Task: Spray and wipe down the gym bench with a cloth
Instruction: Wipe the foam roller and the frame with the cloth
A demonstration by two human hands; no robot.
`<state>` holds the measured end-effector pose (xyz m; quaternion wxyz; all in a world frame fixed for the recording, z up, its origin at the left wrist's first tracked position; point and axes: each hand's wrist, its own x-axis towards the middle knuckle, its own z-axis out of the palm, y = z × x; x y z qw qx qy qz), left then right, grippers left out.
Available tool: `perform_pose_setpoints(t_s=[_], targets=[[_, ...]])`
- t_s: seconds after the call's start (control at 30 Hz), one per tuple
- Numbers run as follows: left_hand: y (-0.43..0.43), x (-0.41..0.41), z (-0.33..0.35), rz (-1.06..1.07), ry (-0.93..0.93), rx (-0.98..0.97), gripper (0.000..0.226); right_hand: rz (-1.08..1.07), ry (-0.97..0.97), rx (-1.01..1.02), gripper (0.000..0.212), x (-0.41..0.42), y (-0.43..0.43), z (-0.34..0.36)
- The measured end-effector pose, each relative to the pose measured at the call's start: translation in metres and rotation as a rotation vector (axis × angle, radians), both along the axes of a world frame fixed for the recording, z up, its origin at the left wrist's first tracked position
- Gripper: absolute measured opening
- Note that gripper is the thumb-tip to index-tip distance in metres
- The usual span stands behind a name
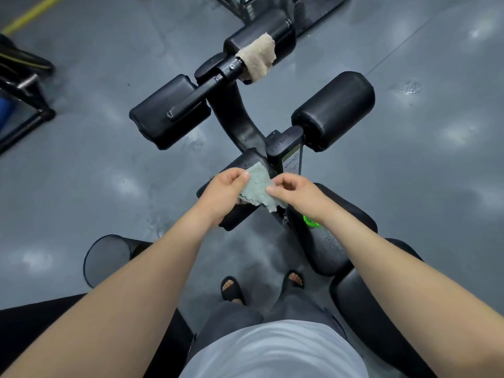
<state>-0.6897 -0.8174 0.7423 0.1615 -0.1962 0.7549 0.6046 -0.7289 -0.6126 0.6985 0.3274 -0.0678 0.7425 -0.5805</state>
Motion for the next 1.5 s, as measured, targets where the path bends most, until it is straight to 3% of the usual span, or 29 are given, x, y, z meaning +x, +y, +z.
perform_pose_setpoints(t_s=[0.3, 0.43, 0.67, 0.73, 0.9, 1.1, 1.2, 1.37, 1.5], targets=[[-0.032, 0.011, -0.01, 0.161, -0.035, -0.129, 0.011, -0.023, -0.074, -0.15, 0.018, -0.004, -0.026, 0.012], [-0.045, 0.004, -0.011, 0.069, -0.039, -0.16, 0.01, -0.023, -0.274, -0.361, 0.019, -0.002, -0.04, 0.018], [-0.078, -0.014, -0.007, 0.097, 0.024, -0.168, 0.006, -0.239, -0.42, -0.337, 0.017, 0.001, -0.048, 0.028], [-0.091, -0.018, -0.008, 0.063, 0.037, -0.202, 0.01, -0.32, -0.376, -0.244, 0.016, 0.001, -0.052, 0.03], [-0.122, -0.025, -0.019, -0.041, 0.038, -0.269, 0.007, -0.423, 0.074, 0.261, 0.025, -0.007, -0.059, 0.027], [-0.147, -0.029, -0.04, -0.26, 0.038, -0.33, 0.012, -0.451, 0.409, 0.488, 0.019, -0.019, -0.077, 0.023], [-0.159, -0.032, -0.048, -0.384, -0.005, -0.354, 0.01, -0.377, 0.435, 0.592, 0.02, -0.013, -0.09, 0.009], [-0.174, -0.034, -0.052, -0.54, -0.03, -0.311, 0.034, -0.265, 0.478, 0.674, 0.018, -0.012, -0.093, 0.011], [-0.177, -0.03, -0.058, -0.639, -0.027, -0.28, 0.04, -0.338, 0.467, 0.714, 0.02, -0.015, -0.098, 0.01]])
